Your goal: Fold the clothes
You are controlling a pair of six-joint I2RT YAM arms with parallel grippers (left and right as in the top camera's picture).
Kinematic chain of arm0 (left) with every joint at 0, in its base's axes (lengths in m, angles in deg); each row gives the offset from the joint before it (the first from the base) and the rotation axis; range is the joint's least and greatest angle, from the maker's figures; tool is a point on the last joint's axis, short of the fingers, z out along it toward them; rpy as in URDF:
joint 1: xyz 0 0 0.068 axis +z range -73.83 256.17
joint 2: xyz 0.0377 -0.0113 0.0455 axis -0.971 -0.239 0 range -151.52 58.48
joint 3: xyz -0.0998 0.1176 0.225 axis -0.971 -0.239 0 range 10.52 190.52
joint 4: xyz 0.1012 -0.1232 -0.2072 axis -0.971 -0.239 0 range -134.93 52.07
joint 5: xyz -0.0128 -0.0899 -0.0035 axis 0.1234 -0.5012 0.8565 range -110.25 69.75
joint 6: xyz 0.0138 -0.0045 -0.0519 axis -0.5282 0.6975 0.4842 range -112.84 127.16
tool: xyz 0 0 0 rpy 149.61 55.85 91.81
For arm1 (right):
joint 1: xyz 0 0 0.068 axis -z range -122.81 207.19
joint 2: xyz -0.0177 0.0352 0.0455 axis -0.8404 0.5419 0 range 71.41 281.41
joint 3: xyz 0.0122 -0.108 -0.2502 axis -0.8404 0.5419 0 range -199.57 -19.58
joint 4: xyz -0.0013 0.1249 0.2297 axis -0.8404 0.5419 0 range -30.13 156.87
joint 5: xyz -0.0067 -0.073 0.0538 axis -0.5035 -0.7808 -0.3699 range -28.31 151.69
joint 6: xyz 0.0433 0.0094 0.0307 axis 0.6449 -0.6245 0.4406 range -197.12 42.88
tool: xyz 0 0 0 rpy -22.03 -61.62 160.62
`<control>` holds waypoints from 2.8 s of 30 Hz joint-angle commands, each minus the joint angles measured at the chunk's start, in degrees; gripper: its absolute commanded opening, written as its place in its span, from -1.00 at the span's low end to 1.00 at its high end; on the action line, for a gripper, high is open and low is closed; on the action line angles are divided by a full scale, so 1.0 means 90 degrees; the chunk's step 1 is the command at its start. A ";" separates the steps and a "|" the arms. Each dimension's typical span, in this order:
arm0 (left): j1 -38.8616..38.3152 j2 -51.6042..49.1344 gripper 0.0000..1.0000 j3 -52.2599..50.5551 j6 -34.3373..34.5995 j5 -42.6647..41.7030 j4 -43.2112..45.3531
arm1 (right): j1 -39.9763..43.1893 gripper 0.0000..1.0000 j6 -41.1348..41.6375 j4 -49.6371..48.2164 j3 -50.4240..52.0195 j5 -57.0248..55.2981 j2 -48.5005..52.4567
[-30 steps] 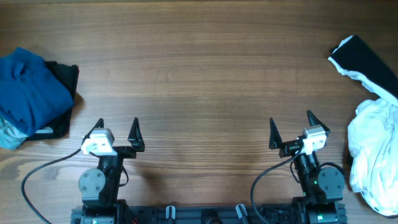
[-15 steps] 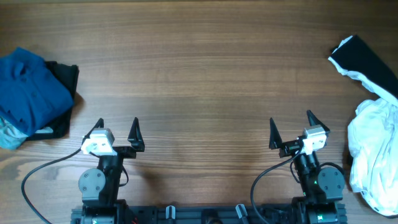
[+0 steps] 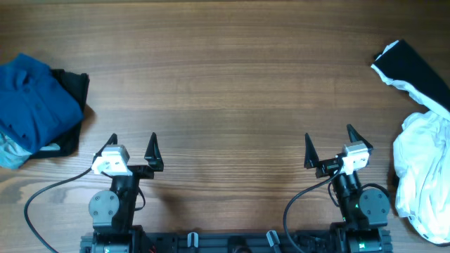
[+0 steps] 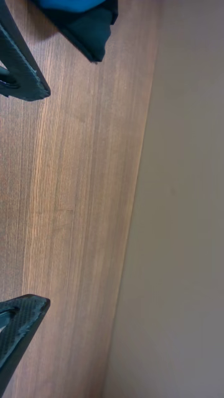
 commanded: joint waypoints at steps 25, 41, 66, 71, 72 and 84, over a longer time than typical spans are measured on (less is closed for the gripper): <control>0.0005 0.0046 1.00 -0.0029 0.0034 -0.0078 -0.0012 | 0.0032 0.99 0.0075 -0.0078 0.0002 0.0131 -0.0056; 0.0005 -0.0143 1.00 0.0532 0.0061 -0.0131 -0.0102 | 0.0032 0.99 0.0954 0.0204 -0.0697 0.0141 0.0296; 0.0005 -0.6764 1.00 0.6278 0.0061 -0.0250 -0.4845 | 0.0032 1.00 0.1090 0.3500 -0.5736 0.0930 0.7206; 0.0005 -0.6764 1.00 0.6275 0.0061 -0.0248 -0.4867 | 0.0316 1.00 0.2676 0.3820 -0.5736 -0.1685 0.7356; 0.0005 -0.6764 1.00 0.6275 0.0061 -0.0248 -0.4874 | 0.0488 1.00 0.3293 0.4085 -0.5736 -0.2293 0.7354; 0.0005 -0.6764 1.00 0.6275 0.0061 -0.0250 -0.4869 | 0.3517 0.93 0.4240 0.5051 -0.5574 -0.2089 0.8031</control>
